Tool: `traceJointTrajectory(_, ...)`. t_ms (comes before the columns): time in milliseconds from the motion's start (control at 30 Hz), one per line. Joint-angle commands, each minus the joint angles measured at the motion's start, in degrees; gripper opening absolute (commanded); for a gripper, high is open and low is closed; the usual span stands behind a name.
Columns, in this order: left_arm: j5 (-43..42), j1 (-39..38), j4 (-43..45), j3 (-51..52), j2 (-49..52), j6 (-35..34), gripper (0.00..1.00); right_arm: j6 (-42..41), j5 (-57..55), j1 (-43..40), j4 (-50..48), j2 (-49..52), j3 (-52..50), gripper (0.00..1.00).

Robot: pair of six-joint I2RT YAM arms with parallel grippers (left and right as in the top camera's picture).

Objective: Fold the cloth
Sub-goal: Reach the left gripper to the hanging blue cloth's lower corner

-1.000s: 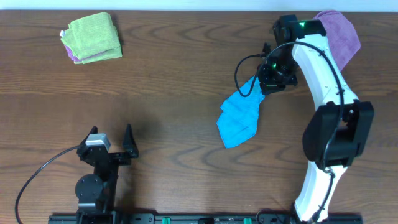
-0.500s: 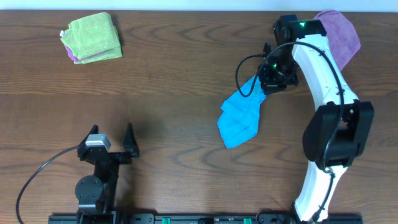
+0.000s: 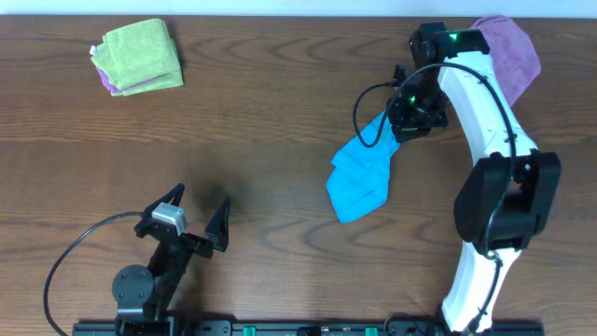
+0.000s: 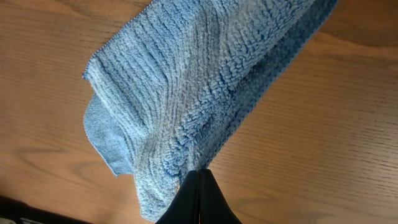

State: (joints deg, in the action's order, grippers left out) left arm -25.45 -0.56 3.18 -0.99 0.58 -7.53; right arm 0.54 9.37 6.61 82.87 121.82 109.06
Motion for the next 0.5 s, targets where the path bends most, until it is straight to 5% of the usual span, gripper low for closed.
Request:
traceJointTrajectory(0, -1.49, -0.22, 0.39, 0.72, -0.37, -0.59, 0.95, 0.87, -0.15, 0.33, 0.09, -0.22, 0.31, 0.02)
traceJointTrajectory(233, -6.40, -0.35, 7.30, 0.70, 3.45, -7.06, 0.96, 0.87, -0.13, 0.33, -0.17, -0.22, 0.31, 0.02)
traceJointTrajectory(467, -9.27, -1.53, 21.70, -1.68, 24.57, -9.42, 0.95, 0.85, 0.52, 0.33, -0.15, -0.22, 0.31, 0.02)
